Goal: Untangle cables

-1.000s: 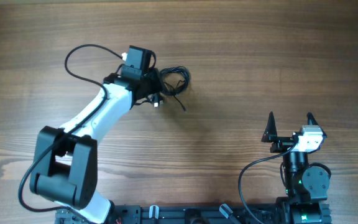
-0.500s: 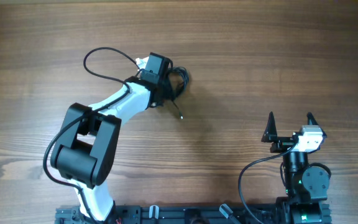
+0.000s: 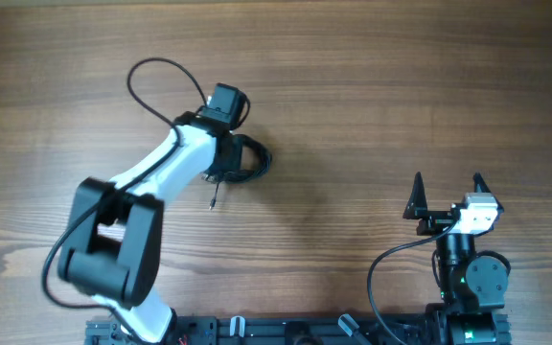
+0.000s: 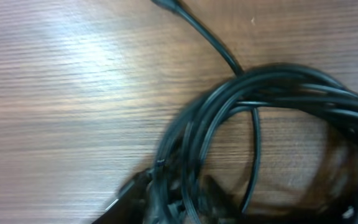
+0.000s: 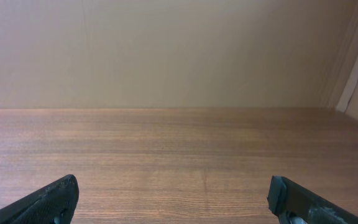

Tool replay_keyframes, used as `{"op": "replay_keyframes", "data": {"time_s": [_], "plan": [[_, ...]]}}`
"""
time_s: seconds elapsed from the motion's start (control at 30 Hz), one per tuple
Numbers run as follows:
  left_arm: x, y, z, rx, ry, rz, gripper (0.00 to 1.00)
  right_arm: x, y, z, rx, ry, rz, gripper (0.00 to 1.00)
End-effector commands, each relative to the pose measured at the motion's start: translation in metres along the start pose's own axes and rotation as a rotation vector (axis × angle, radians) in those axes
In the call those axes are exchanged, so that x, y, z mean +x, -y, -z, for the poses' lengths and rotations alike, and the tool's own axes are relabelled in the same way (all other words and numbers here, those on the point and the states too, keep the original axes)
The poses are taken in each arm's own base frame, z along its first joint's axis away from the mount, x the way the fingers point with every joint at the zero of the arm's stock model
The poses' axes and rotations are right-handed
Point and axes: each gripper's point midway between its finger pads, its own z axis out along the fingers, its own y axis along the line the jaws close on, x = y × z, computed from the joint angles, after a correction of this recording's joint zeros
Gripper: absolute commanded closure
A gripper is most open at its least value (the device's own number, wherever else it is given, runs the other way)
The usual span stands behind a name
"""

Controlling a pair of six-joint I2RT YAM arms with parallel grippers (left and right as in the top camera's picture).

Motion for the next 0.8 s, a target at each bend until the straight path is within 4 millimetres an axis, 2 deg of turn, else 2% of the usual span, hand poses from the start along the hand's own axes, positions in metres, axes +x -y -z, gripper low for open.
{"op": "replay_keyframes", "data": {"time_s": [0.0, 0.03, 0.13, 0.37, 0.5, 0.63, 0.77], "plan": [[-0.018, -0.015, 0.032, -0.013, 0.106, 0.028, 0.49, -0.003, 0.004, 0.001, 0.018, 0.013, -0.015, 0.00], [-0.022, -0.016, 0.040, -0.006, 0.132, 0.056, 0.43, -0.003, 0.004, 0.001, 0.018, 0.013, -0.015, 0.00], [-0.036, -0.015, 0.058, 0.030, 0.207, 0.162, 0.34, -0.003, 0.004, 0.001, 0.018, 0.013, -0.015, 0.00], [-0.053, 0.026, 0.069, 0.294, 0.228, 0.324, 0.32, -0.003, 0.004, 0.001, 0.018, 0.013, -0.015, 0.00], [-0.048, 0.032, 0.060, 0.295, 0.195, 0.332, 0.32, -0.003, 0.003, 0.001, 0.018, 0.013, -0.015, 0.00], [-0.037, 0.045, 0.039, 0.283, 0.138, 0.302, 0.29, -0.003, 0.004, 0.001, 0.018, 0.013, -0.015, 0.00], [-0.027, 0.056, 0.022, 0.272, 0.089, 0.275, 0.32, -0.003, 0.004, 0.001, 0.018, 0.013, -0.015, 0.00]]}}
